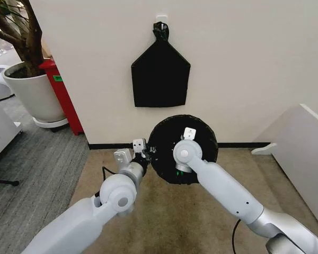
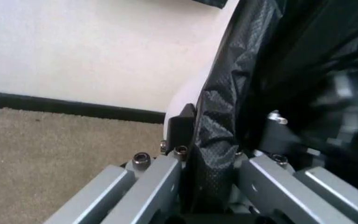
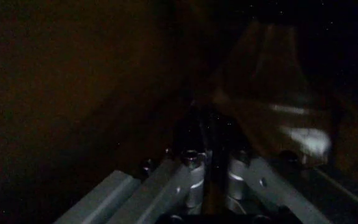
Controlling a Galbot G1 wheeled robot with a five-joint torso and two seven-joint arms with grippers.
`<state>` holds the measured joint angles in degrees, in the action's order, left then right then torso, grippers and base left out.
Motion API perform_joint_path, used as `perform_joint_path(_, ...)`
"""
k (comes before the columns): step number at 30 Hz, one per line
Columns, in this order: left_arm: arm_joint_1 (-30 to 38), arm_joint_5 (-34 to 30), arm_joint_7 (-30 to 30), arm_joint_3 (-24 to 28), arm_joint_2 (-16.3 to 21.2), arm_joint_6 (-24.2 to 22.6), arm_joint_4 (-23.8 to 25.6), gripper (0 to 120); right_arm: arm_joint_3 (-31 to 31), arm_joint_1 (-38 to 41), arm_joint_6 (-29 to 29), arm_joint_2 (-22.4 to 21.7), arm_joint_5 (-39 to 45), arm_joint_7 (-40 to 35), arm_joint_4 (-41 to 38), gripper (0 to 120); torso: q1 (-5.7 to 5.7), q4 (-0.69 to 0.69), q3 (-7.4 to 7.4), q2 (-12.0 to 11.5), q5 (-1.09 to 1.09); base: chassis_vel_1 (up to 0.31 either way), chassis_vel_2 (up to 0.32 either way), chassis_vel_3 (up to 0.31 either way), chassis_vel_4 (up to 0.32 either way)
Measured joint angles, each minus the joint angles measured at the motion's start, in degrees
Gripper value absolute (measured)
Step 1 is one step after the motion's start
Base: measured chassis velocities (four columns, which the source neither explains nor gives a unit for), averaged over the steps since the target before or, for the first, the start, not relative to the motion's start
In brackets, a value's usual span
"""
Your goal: Place the garbage bag over the trash bin.
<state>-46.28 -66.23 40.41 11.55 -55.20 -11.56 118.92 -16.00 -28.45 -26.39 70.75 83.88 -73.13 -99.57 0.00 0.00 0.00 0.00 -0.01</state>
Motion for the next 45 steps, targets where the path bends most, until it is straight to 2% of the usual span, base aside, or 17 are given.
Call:
perform_joint_path(4, -0.25, 0.43, -0.22, 0.00, -0.23, 0.00, -0.20, 0, -0.76, 0.29, 0.11, 0.24, 0.40, -0.36, -0.38, 0, 0.00, -0.01, 0.00, 0.00, 0.00, 0.000, 0.000, 0.000, 0.000)
perform_joint_path(14, -1.84, 0.05, -0.65, -1.36, 1.22, -0.05, 2.86, 0, 1.98, 0.72, -0.36, 3.60, -3.08, 3.55, 9.41, 0, 0.00, 0.01, 0.00, 0.00, 0.01, 0.000, 0.000, 0.000, 0.000)
perform_joint_path(19, -2.22, -0.06, -0.97, -1.96, 1.54, -0.20, 3.18, 0, 1.75, 0.60, -0.21, 3.18, -2.98, 3.20, 8.06, 0, 0.00, 0.00, 0.00, 0.00, 0.00, 0.000, 0.000, 0.000, 0.000)
perform_joint_path(24, -2.63, 0.41, -0.90, -1.98, 0.82, -0.24, 2.11, 0, -0.63, 0.82, 0.72, 2.17, -0.27, -0.04, 1.58, 0, 0.00, 0.00, 0.00, -0.01, 0.00, 0.000, 0.000, 0.000, 0.000)
perform_joint_path(28, -2.76, 0.52, -0.86, -1.74, 0.68, -0.24, 2.23, 0, -1.15, 1.33, 0.80, 2.86, -0.29, -0.23, 1.93, 0, 0.00, 0.00, 0.00, -0.01, 0.01, 0.000, 0.000, 0.000, 0.000)
perform_joint_path(36, -4.80, 0.55, -1.23, -3.00, 2.03, -0.27, 4.96, 0, 0.53, 2.60, 0.33, 4.58, -2.17, 2.24, 8.42, 0, 0.00, 0.01, 0.00, -0.01, 0.01, 0.000, 0.000, 0.000, 0.000)
perform_joint_path(45, -5.53, 1.49, -1.79, -3.52, 1.61, -0.33, 4.10, 0, -1.82, 2.93, 1.47, 3.39, 0.93, -0.82, 1.37, 0, 0.00, 0.00, 0.00, -0.01, 0.01, 0.000, 0.000, 0.000, 0.000)
